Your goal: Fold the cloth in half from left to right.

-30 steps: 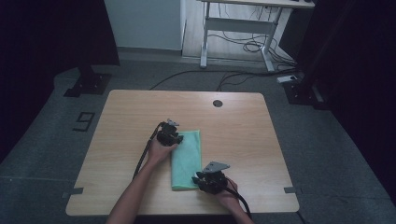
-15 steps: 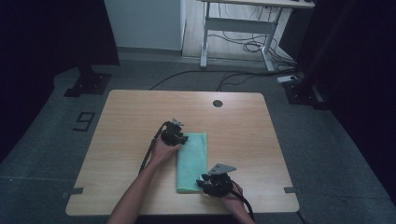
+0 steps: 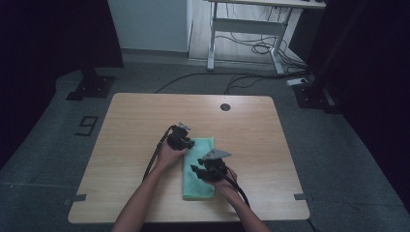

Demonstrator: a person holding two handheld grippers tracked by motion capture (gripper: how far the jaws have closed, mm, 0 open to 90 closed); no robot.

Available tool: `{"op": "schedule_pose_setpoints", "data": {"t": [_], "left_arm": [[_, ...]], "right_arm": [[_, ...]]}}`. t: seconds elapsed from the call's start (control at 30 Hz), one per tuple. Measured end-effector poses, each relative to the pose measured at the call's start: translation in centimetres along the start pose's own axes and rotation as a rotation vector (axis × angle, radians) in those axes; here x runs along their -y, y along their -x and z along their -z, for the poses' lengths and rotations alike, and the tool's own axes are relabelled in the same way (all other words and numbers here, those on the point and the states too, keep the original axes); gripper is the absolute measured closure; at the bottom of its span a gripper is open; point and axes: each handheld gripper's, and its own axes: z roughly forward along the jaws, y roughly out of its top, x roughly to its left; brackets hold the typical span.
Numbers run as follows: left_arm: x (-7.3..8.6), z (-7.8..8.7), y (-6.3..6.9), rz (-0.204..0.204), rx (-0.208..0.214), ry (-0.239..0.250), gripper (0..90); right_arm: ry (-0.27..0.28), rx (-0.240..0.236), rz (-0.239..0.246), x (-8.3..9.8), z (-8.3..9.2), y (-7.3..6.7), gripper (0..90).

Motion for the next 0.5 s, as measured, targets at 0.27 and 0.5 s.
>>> {"op": "schedule_pose_setpoints", "data": {"t": [0.27,0.5], "left_arm": [[0.2,0.0,-0.2,0.026,0.016,0.019,68.5],[0.3,0.0,-0.3,0.044,0.020,0.023,69.4]], "right_arm": [[-0.039,0.022,0.005,-1.1,-4.2,0.5,58.3],[-0.103,0.005,0.085,-0.1,-4.5,-0.9,54.1]]}}
